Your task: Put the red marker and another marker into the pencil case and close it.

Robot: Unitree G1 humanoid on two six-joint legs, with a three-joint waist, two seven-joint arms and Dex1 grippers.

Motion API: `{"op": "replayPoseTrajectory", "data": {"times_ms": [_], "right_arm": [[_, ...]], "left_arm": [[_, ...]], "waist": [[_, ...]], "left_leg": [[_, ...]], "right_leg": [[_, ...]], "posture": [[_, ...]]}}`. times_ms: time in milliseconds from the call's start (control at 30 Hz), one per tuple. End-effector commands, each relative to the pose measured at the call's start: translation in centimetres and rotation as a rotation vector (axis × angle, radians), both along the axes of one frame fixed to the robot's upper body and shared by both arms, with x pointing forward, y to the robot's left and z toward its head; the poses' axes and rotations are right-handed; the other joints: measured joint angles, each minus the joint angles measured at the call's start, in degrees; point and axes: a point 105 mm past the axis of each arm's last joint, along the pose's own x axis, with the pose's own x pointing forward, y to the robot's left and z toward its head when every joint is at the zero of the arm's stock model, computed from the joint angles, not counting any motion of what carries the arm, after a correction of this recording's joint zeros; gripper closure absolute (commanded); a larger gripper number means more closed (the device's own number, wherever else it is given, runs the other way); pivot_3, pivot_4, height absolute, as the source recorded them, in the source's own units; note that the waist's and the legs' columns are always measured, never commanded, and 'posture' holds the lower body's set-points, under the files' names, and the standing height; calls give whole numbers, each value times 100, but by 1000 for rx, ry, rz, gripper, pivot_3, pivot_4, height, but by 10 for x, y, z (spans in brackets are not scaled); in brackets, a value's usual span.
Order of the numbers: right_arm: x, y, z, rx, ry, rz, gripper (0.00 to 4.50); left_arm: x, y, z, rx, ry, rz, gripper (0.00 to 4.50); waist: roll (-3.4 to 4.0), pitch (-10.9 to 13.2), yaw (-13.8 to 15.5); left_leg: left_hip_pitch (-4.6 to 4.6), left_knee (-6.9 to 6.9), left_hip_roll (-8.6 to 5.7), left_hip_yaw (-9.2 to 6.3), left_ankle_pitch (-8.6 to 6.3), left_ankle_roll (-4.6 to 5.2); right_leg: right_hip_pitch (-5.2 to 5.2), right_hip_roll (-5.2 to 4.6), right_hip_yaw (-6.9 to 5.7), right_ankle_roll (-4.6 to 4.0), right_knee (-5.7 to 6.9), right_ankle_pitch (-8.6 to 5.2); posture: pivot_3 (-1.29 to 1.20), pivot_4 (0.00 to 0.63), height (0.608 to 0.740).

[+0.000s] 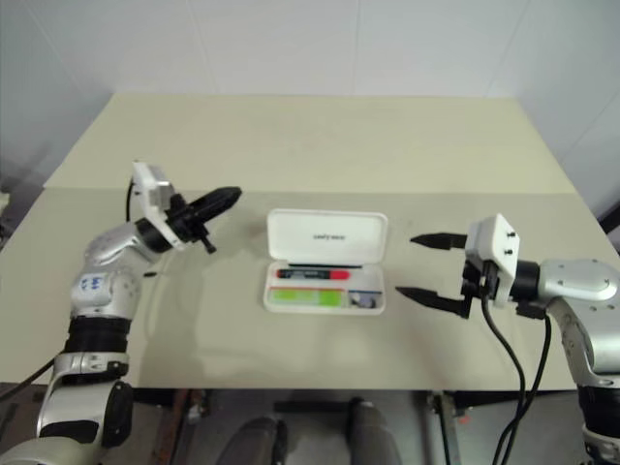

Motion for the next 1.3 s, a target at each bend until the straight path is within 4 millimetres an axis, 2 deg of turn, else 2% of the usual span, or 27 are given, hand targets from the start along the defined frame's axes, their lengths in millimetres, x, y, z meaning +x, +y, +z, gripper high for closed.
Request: {"op": "replayPoseTrajectory", "data": {"times_ms": [33,267,433,667,900,1167,1300], "right_arm": [[-3,6,11,7,-44,11,0],[-6,13,12,19,-47,15,0],[-8,15,12,28,-49,12,0],[-7,14,10,35,-47,8,0],[-7,14,8,40,-47,8,0],[-7,12,6,45,-49,5,0],[-10,13,7,28,-51,29,0]], "left_arm": [[10,-11,-2,60,-2,15,4485],[24,-25,-6,89,14,31,4485],[22,-38,-5,84,-1,-21,4485],[5,-50,-3,99,-43,-163,4485],[-16,-53,-6,192,-100,-314,4485],[-59,-59,-31,418,-63,-622,4485],[-65,-67,-42,490,-39,-652,4485]], "waist": [[0,0,-2],[0,0,-3],[-1,0,6],[-1,0,6],[0,0,0],[0,0,-7],[0,0,4]], "left_leg": [[0,0,0,0,0,0],[-1,0,0,0,0,0],[-2,0,0,0,0,0],[-3,-1,0,0,0,0],[-3,-1,-1,0,0,0],[-2,-1,0,1,0,1],[-2,-1,0,-1,0,1]], "right_leg": [[0,0,0,0,0,0],[0,0,0,1,-2,0],[0,0,0,2,-3,1],[0,0,0,2,-4,1],[0,0,0,2,-4,1],[0,0,3,0,-4,0],[0,0,3,0,-4,0]], "posture": [[0,150,740],[0,150,740],[0,150,740],[0,150,740],[0,150,740],[0,150,740],[0,150,740]]}}
